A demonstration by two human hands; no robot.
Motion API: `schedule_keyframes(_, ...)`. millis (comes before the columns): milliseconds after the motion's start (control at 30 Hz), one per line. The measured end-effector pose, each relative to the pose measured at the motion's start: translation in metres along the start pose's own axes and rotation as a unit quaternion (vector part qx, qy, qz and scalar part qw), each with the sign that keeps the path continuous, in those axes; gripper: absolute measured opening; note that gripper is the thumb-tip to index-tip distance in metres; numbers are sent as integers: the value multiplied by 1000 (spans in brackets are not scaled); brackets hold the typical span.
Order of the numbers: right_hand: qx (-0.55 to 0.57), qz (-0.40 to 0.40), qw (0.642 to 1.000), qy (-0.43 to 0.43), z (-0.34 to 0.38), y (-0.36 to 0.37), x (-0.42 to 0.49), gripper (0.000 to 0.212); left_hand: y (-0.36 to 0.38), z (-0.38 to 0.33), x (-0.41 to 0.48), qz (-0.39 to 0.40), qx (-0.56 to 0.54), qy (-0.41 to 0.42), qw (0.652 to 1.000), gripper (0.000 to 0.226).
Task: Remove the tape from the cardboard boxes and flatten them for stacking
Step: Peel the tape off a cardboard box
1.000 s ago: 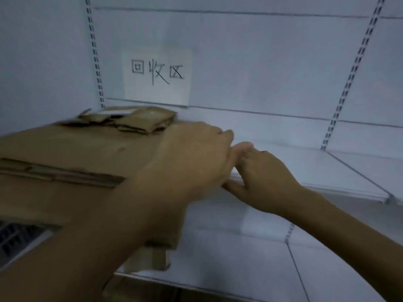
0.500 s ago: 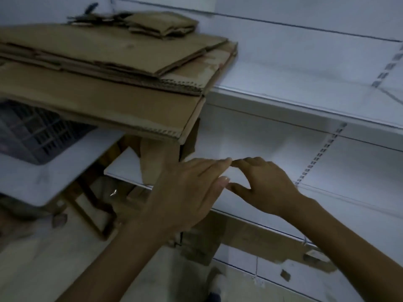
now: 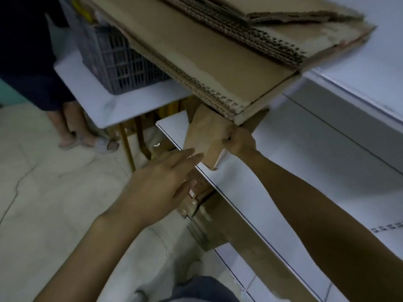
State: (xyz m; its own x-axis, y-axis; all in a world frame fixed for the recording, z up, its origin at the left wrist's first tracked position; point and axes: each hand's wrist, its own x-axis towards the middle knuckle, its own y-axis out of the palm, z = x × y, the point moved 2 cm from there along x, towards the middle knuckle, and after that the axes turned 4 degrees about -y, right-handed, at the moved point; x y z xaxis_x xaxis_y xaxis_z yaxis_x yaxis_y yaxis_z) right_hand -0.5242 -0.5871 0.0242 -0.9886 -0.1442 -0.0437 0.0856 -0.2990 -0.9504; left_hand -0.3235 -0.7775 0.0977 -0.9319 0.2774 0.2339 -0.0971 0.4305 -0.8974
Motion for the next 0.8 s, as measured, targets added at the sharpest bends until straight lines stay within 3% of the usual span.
schedule_keyframes(67,-55,-30,998,-11,1,1,22,28,-9,-3,2,-21,35,-13,999,52)
schedule_keyframes(133,-52,-42,997,-28,-1,3,45,39,-20,-4,3,-48,56,-37,997,52)
schedule_keyframes(200,-49,-4,998,-36,-3,6,64,49,-28,-3,1,-71,71,-67,993,58)
schedule_keyframes(300,-60,95,992,-56,-6,15,75,38,-28,-3,-3,-87,86,-96,988,69)
schedule_keyframes(400,-72,114,986,-98,-4,18,55,52,-18,-5,-4,-82,72,-95,990,73)
schedule_keyframes(533,-61,149,981,-108,1,21,0,38,5,-9,5,-34,56,-51,997,78)
schedule_keyframes(700,-190,176,956,-138,9,29,-79,30,34,-10,9,33,26,34,999,89)
schedule_keyframes(800,-206,123,957,-165,12,8,-127,30,56,-5,6,106,23,82,991,95)
